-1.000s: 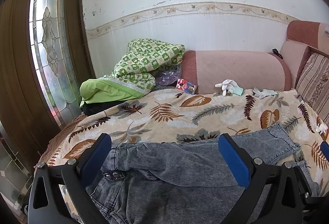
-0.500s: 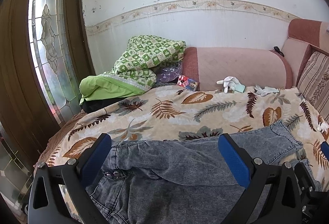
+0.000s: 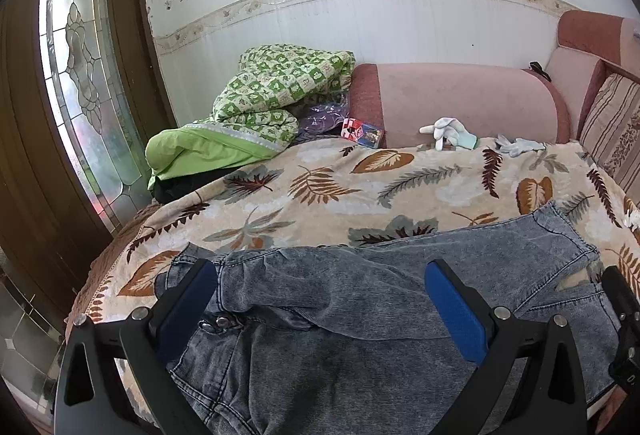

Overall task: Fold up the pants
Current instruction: 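Move both tools over the blue jeans lying on the blanket, then lower the right tool onto the jeans leg hem and close it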

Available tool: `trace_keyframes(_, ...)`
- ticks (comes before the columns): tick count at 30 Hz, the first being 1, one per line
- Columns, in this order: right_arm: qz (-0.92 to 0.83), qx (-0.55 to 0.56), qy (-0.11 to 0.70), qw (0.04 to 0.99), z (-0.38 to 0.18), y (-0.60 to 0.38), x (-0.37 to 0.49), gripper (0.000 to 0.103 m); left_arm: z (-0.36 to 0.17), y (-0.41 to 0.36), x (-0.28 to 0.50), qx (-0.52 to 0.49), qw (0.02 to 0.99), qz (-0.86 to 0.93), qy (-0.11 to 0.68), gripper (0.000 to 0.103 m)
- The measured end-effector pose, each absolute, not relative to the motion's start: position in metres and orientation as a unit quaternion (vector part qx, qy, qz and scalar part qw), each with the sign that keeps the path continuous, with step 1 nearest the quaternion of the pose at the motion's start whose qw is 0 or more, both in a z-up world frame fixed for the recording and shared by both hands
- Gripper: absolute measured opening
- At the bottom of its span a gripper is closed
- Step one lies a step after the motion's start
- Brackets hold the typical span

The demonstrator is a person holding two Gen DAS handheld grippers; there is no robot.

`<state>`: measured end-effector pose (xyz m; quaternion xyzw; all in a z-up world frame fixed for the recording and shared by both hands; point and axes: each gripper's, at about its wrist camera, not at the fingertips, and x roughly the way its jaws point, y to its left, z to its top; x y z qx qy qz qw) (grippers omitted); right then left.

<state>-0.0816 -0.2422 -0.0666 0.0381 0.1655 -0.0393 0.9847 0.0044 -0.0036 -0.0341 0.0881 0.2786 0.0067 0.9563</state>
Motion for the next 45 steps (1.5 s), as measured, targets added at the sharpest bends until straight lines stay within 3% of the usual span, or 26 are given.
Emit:
trace_keyframes(21, -0.061, 0.089, 0.198, 0.974, -0.068, -0.278, -0.062, 0.102, -0.050, 0.090, 0.044, 0.068, 0.939, 0.112, 0.319, 0.103)
trace_keyframes(27, -0.087, 0.105, 0.247, 0.959, -0.055, -0.327, -0.003, 0.102, -0.038, 0.133, 0.082, 0.056, 0.926, 0.126, 0.352, 0.103)
trace_keyframes(33, -0.094, 0.208, 0.372, 0.900, -0.072, -0.394, 0.096, 0.102, -0.036, 0.163, 0.128, 0.061, 0.904, 0.130, 0.402, 0.103)
trace_keyframes(40, -0.100, 0.294, 0.401, 0.862, -0.114, -0.440, 0.138, 0.101, -0.043, 0.175, 0.168, 0.072, 0.883, 0.118, 0.449, 0.103)
trace_keyframes(45, -0.116, 0.272, 0.425, 0.856, -0.132, -0.444, 0.165, 0.097, -0.054, 0.172, 0.199, 0.064, 0.864, 0.092, 0.490, 0.103)
